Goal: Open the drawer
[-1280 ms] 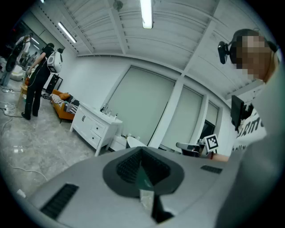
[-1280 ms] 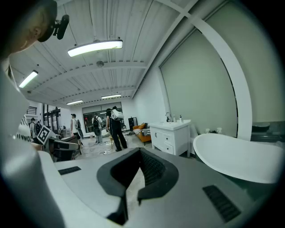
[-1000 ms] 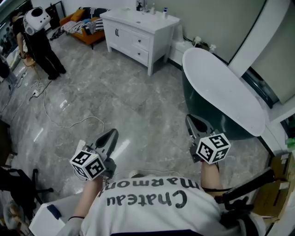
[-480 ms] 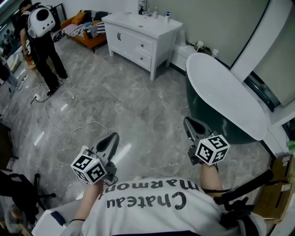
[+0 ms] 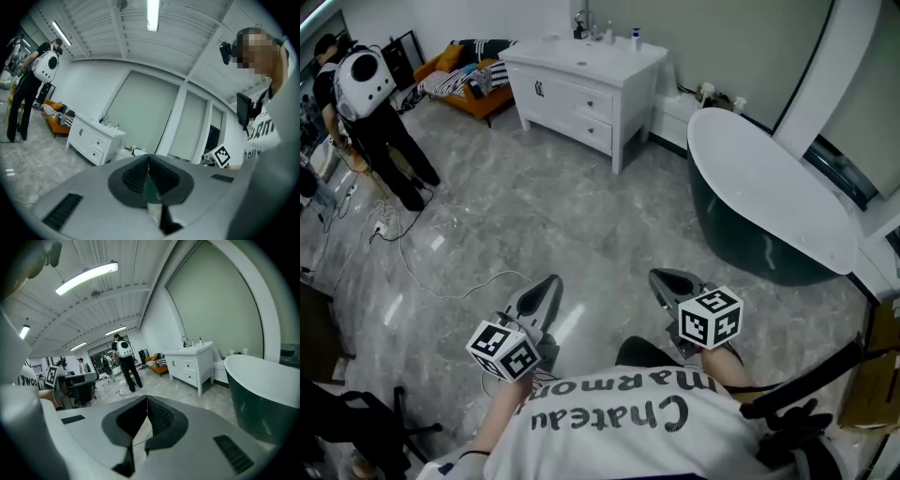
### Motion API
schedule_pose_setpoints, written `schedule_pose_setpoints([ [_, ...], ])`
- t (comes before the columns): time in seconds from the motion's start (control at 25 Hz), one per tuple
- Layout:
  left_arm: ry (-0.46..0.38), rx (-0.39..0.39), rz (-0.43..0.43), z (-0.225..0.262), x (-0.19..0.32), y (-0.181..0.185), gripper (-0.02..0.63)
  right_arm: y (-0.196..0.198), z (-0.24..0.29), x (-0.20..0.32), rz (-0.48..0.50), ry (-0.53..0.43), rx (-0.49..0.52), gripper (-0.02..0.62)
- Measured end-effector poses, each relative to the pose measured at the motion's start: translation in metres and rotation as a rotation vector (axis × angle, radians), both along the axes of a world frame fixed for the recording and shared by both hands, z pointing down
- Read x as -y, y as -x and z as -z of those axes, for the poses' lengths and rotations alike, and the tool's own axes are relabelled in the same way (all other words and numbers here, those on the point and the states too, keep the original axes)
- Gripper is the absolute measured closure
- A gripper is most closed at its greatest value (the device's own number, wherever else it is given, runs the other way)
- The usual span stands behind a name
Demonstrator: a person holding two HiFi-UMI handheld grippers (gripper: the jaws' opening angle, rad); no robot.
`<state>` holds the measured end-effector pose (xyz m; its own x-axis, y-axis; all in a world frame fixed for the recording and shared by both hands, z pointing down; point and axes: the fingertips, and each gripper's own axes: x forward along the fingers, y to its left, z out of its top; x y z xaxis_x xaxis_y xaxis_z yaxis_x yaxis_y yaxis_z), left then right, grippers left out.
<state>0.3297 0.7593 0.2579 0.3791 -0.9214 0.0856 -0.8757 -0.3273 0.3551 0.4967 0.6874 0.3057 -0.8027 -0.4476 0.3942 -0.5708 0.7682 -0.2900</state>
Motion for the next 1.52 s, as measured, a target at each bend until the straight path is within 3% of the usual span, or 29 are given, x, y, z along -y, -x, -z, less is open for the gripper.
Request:
schedule_pose_setpoints([
  [0.28, -0.001, -0.082, 0.024, -0.007, 0.053, 0.007, 0.598, 0.025, -0.033, 0.032, 0.093, 0.075, -0.051, 0.584],
  [0.48, -0.001, -0.056, 0.075, -0.012, 0.114, 0.025, 0.598, 0.058, -0.043, 0.103, 0.170, 0.106, -0.115, 0.584],
  [0.68, 0.006, -0.039, 0.081, -0.015, 0.191, 0.040, 0.598, 0.078, -0.020, 0.202, 0.175, 0.055, -0.076, 0.584],
  [0.88, -0.010, 0.012, 0.042, -0.017, 0.244, 0.034, 0.598, 0.103, -0.042, 0.256, 0.183, 0.197, -0.017, 0.584],
  [1.04, 0.012, -0.003, 0.083, -0.027, 0.270, 0.050, 0.598, 0.118, -0.050, 0.280, 0.196, 0.195, -0.021, 0.584],
  [1.24, 0.038, -0.015, 0.132, -0.031, 0.284, 0.070, 0.598, 0.110, -0.045, 0.328, 0.102, 0.194, -0.022, 0.584],
  [1.32, 0.035, -0.015, 0.144, -0.027, 0.288, 0.076, 0.598, 0.119, -0.045, 0.329, 0.121, 0.226, 0.009, 0.584],
  [1.52, 0.052, 0.015, 0.168, -0.025, 0.298, 0.094, 0.598, 0.143, -0.056, 0.326, 0.167, 0.211, -0.031, 0.584],
])
